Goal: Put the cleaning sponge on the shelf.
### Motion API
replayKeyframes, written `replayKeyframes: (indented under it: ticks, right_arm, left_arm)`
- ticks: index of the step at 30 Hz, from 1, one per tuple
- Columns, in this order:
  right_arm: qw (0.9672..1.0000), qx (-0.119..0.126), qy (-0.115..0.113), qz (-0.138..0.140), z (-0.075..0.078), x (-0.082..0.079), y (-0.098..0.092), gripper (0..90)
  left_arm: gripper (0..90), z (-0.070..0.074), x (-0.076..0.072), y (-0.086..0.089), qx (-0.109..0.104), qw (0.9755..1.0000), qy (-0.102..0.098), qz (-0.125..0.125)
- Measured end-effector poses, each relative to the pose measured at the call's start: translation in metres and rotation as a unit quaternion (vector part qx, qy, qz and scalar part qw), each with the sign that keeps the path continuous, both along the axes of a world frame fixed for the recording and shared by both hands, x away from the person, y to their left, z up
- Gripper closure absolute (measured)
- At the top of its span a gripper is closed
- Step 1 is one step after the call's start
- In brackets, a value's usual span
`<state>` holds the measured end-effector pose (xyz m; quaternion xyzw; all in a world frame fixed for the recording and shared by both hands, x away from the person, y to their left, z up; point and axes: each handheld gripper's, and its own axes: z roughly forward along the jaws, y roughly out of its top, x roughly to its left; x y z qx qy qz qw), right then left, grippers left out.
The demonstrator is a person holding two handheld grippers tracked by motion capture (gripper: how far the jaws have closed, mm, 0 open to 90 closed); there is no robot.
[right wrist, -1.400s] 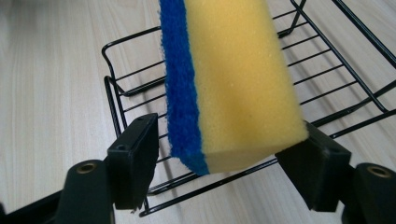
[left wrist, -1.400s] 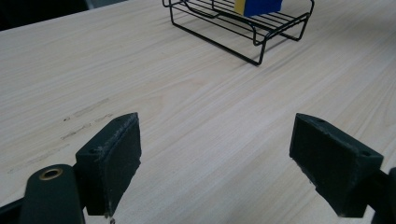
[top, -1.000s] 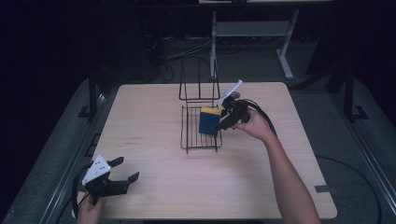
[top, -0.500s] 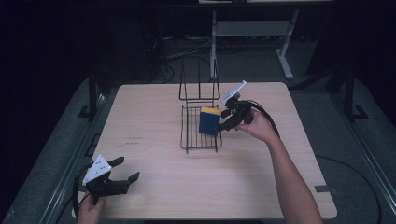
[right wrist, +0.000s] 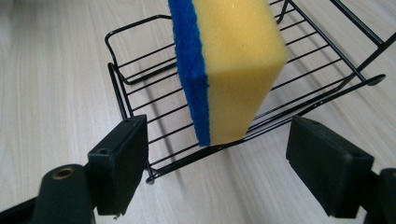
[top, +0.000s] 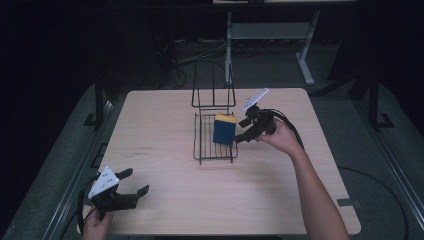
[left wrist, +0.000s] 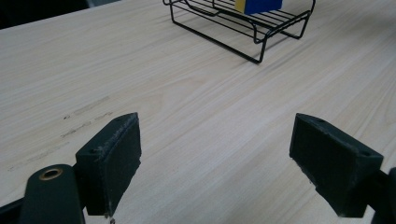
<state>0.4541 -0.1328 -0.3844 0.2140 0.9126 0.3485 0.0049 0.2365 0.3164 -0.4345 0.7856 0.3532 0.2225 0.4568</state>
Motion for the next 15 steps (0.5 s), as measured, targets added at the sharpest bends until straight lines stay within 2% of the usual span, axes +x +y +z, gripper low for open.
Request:
replayKeyframes:
  ticks: [15]
  right_arm:
    - [1.0000,-0.004,0.001,0.004,-0.0013,-0.0068,-0.0037,19.9]
  left_arm:
    - [16.2,0.0007,-0.0025,0.0020,0.000,1.0000,-0.002,0.002]
